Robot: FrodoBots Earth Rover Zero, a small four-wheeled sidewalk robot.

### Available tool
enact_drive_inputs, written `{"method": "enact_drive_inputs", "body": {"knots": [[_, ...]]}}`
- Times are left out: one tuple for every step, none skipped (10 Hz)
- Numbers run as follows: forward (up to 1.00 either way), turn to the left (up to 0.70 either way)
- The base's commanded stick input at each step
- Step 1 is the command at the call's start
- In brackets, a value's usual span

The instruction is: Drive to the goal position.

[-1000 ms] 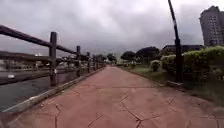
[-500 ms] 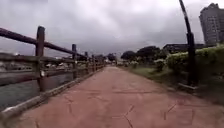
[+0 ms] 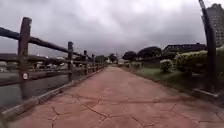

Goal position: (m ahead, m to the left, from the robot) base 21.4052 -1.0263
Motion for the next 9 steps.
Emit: {"method": "enact_drive_inputs", "body": {"knots": [[1.0,0.0],[1.0,0.0],[1.0,0.0],[1.0,0.24],[1.0,0.22],[1.0,0.0],[1.0,0.0],[1.0,0.0],[1.0,0.0]]}}
